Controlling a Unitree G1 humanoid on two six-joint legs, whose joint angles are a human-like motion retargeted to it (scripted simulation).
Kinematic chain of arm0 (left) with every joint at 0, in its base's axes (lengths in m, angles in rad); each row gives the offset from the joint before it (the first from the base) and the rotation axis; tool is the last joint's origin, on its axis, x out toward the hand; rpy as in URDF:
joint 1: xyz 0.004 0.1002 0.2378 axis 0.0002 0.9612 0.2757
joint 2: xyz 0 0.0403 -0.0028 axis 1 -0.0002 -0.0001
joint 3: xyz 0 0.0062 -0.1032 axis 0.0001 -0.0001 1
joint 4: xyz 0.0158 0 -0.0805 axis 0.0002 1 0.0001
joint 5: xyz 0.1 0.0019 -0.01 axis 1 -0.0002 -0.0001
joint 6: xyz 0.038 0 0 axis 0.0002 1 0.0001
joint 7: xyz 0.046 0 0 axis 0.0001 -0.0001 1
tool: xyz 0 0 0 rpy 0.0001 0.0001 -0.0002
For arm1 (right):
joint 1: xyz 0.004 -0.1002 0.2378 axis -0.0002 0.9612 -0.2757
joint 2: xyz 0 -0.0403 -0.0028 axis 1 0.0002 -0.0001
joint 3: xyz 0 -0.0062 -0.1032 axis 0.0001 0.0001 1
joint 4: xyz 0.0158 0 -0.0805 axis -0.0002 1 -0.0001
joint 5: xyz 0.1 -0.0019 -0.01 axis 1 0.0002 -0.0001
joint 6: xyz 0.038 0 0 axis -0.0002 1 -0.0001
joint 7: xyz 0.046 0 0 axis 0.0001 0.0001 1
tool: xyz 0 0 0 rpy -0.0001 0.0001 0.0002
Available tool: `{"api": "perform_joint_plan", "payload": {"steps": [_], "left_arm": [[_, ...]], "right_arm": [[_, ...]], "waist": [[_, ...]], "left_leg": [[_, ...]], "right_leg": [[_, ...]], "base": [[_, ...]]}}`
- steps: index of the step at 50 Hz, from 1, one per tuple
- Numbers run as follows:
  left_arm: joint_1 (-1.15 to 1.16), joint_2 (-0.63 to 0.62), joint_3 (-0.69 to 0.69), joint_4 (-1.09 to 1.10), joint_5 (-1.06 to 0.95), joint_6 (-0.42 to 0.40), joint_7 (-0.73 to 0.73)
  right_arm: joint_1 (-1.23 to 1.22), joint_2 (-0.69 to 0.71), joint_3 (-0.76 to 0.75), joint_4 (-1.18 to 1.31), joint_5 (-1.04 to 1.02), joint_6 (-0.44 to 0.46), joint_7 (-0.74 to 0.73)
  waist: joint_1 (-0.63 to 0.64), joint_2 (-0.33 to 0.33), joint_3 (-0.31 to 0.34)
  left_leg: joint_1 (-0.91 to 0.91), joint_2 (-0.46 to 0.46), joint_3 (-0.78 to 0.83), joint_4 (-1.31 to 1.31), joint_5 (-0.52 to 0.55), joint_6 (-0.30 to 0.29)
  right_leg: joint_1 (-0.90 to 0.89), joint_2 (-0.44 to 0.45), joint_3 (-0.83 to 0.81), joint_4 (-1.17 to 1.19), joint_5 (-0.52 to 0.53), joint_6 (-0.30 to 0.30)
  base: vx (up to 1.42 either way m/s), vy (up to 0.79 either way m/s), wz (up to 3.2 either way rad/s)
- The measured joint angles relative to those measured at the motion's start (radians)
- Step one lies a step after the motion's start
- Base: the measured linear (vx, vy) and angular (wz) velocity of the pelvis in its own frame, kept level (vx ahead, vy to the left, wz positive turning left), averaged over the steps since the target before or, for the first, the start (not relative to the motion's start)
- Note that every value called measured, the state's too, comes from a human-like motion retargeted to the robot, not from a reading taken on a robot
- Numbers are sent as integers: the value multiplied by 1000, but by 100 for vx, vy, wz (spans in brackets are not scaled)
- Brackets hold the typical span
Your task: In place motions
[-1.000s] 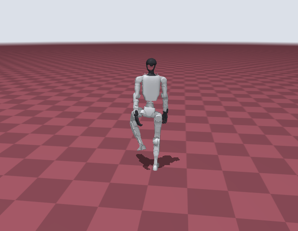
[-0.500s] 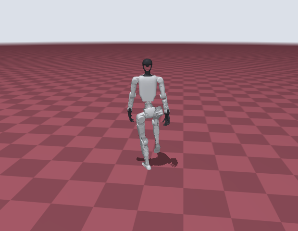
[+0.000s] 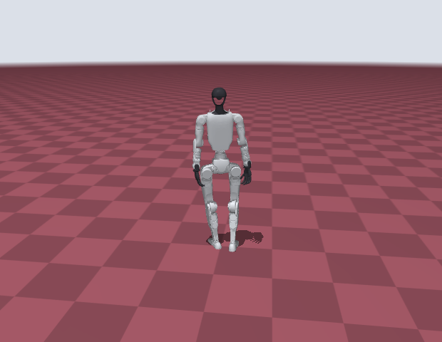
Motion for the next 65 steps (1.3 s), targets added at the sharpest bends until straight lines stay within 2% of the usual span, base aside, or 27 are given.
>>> {"api": "perform_joint_plan", "payload": {"steps": [2, 4, 8, 12, 15, 22, 28, 32, 35, 45, 57, 65], "left_arm": [[4, 7, 21, 20, 3, 17, 4], [-23, 0, 37, 23, -33, 27, 28], [-23, -15, 55, -54, -136, -11, 11], [-64, -19, 29, -71, -98, 14, -8], [-90, -21, -9, -94, -55, 13, 28], [-103, -37, -92, -169, -18, -8, 55], [-104, -41, -128, -90, -4, -2, 46], [-99, -40, -131, -55, 3, 4, 41], [-94, -41, -116, -50, -5, 5, 35], [-109, -33, -131, -97, -24, 8, 11], [-61, -14, -113, -197, 9, 0, 0], [-59, -8, -94, -203, 24, 8, 28]], "right_arm": [[-15, 5, -12, 5, -1, 4, 14], [-50, 11, -29, -15, 9, -4, 26], [-121, 10, 20, -97, 8, -36, 47], [-128, 17, 20, -192, -36, -50, 41], [-120, 15, 8, -190, 24, -73, 6], [-108, -1, -19, -72, 56, -14, 32], [-67, -9, -12, -9, -20, 16, -8], [-44, -10, -26, 21, -30, 26, -17], [-34, -8, -31, 47, -9, 35, -17], [-36, -2, -26, 63, -10, 47, 2], [-101, 8, 21, -30, 30, 2, 35], [-110, 5, 70, -50, 25, -25, 31]], "waist": [[70, -51, -37], [110, -68, -23], [87, -68, 60], [20, -37, 69], [14, -38, 63], [176, -89, 87], [153, -35, 52], [26, 48, 24], [15, 61, 22], [16, 55, 24], [45, 41, 27], [83, 16, 51]], "left_leg": [[-19, -43, 52, -8, 4, 4], [-45, -40, 75, 2, 19, 2], [-49, -16, 104, 57, 23, -15], [-145, 13, 69, 199, 43, -17], [-197, 17, 47, 265, 87, -42], [-178, -21, 223, 254, 82, -2], [-135, 11, 213, 208, 51, -36], [-62, 19, 96, 73, 1, -55], [-42, 17, 93, 10, 14, -50], [-41, 12, 88, -14, 24, -48], [-57, 20, 118, 25, 4, -42], [-119, -14, 1, 38, 50, -30]], "right_leg": [[-28, -21, 135, -80, 65, 49], [-43, -67, 76, -91, 80, 88], [-44, -45, 103, -96, 102, 60], [-49, -46, 75, -109, 115, 75], [-51, -55, 49, -123, 128, 77], [-80, -101, 181, -114, 151, 74], [-83, -63, 179, -127, 154, 74], [-74, -9, 53, -137, 141, 70], [-77, 4, 57, -138, 143, 65], [-85, -1, 50, -142, 156, 67], [-105, -17, 63, -125, 164, 63], [-86, -61, -74, -91, 113, 49]], "base": [[-2, 11, -98], [-35, 6, -58], [-24, 5, -16], [-13, 10, 50], [-6, 10, 45], [-1, 13, -81], [5, 7, 6], [4, 0, 119], [0, 0, 13], [0, 0, 0], [1, -1, -11], [-9, -2, 104]]}}
